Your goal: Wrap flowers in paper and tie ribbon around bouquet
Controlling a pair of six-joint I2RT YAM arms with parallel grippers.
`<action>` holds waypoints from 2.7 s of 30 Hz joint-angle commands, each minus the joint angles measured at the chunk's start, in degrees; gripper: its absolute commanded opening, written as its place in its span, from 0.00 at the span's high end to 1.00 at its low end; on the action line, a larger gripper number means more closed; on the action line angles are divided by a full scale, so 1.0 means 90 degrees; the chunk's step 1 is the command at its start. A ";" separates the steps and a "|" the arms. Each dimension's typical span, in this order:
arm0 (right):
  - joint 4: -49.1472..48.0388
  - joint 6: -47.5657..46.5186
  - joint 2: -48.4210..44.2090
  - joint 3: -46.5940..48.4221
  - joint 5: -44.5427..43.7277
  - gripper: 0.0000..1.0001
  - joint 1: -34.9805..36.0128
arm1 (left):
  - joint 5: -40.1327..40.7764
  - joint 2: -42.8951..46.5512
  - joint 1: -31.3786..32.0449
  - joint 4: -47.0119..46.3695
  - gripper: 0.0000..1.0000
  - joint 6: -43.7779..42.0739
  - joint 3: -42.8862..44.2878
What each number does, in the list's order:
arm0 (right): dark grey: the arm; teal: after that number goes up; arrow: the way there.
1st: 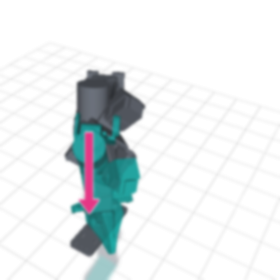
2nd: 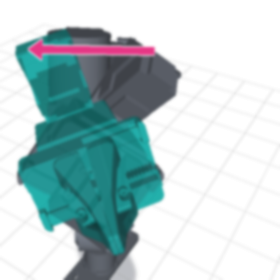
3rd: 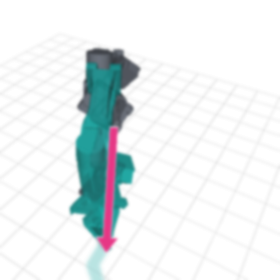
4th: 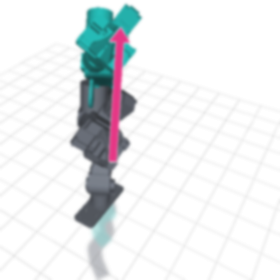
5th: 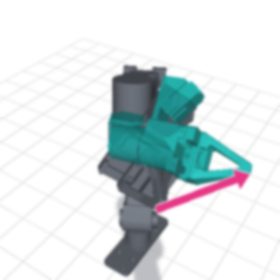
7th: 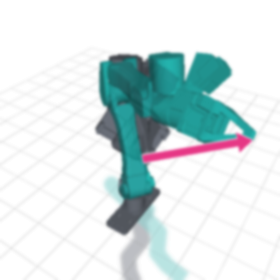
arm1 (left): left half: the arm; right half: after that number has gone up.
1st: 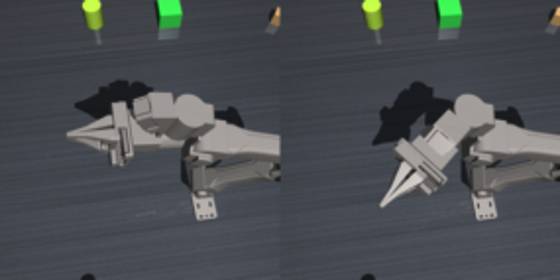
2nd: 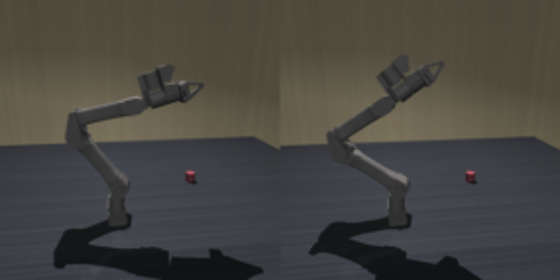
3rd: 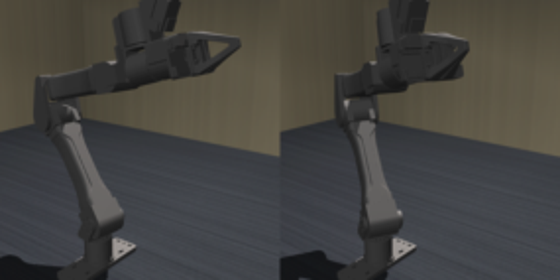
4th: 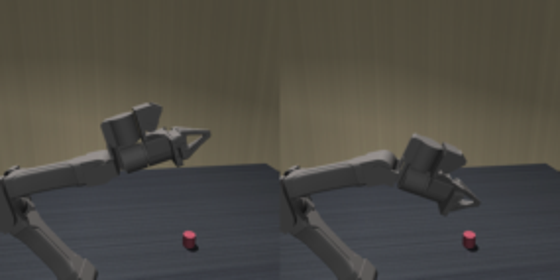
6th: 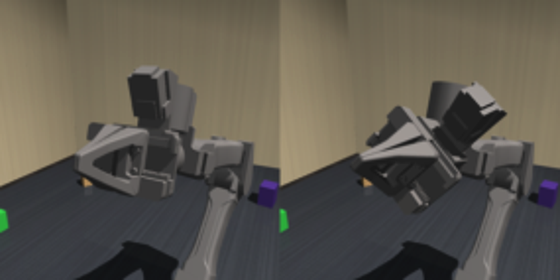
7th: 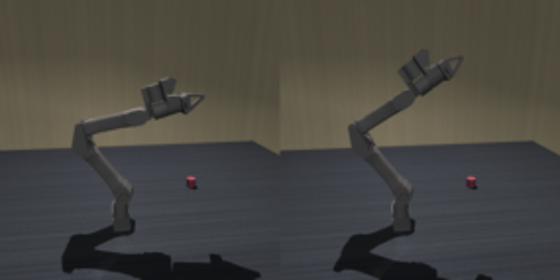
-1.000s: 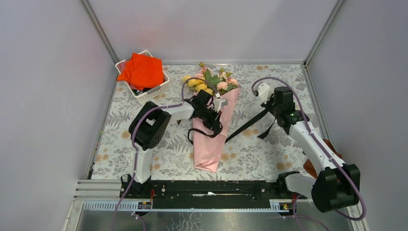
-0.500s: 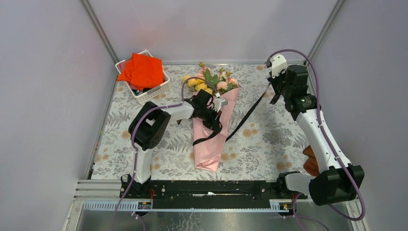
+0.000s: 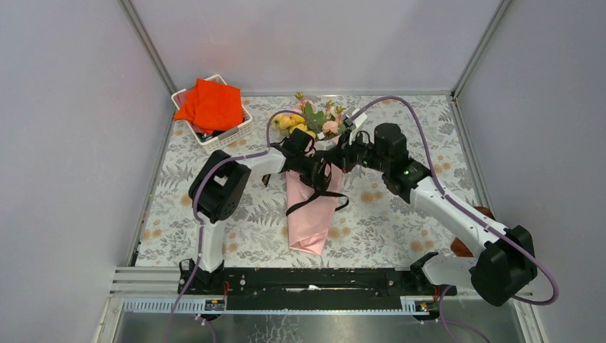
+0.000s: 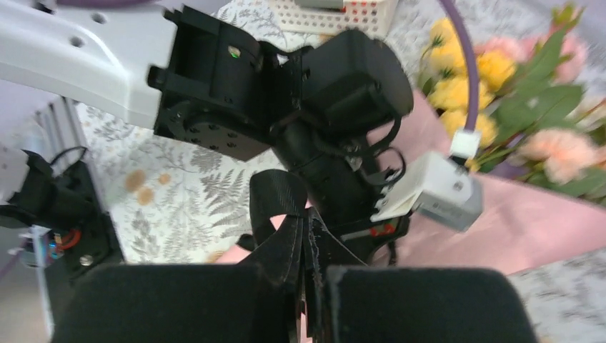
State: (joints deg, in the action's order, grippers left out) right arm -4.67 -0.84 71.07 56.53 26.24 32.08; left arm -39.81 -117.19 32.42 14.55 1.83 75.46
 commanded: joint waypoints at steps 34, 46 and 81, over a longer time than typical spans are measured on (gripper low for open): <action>-0.2634 0.3820 0.5450 0.2027 0.1177 0.92 -0.0263 | -0.0574 0.3175 -0.0356 -0.0017 1.00 -0.0271 -0.0863; -0.1288 0.2722 0.3832 0.1925 0.1545 0.32 -0.1024 | 0.0214 0.2487 -0.0425 -0.0737 1.00 -0.0386 -0.0811; -0.6269 0.1532 0.3591 -0.1261 0.2010 0.43 -0.0906 | -0.0322 0.2019 -0.0693 -0.1392 1.00 0.0340 -0.0642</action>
State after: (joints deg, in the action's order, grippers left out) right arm -54.46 12.84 102.19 44.23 45.50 23.38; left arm -40.07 -98.87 26.00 7.22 2.92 68.40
